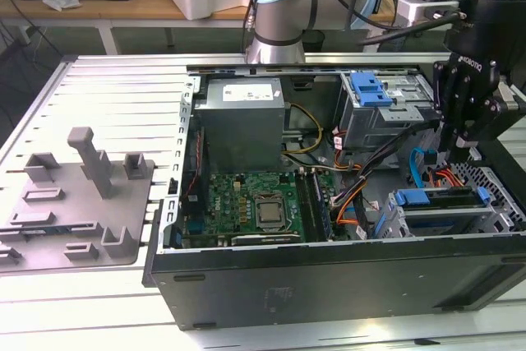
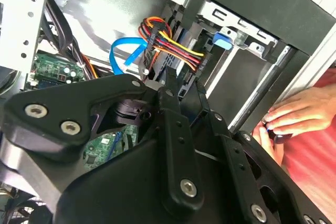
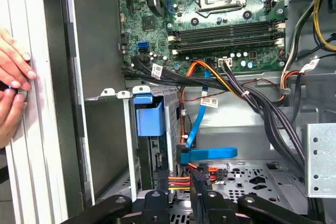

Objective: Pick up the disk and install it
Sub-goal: 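Insert the second disk wire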

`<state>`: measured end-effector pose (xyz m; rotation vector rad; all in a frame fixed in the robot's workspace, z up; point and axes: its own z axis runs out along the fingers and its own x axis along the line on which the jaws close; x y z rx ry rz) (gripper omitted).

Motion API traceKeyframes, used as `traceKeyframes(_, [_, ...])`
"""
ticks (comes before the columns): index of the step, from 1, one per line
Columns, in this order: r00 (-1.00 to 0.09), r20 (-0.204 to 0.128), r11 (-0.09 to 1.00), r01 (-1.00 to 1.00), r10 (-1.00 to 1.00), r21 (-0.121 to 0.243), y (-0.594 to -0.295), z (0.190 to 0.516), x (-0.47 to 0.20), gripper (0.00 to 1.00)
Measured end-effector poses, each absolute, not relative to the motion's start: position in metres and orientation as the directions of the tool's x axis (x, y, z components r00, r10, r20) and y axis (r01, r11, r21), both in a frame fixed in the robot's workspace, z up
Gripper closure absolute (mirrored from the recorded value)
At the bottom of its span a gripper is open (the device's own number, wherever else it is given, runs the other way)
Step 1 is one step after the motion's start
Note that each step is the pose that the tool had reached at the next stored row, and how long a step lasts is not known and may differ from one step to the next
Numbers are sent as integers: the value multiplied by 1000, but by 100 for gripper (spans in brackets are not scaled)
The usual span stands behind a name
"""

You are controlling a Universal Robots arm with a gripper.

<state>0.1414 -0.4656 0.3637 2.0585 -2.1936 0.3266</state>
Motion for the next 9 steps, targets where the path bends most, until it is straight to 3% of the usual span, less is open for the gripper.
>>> traceKeyframes(9, [-68, 230, 51, -996, -971, -79, -458, 364, 133, 69])
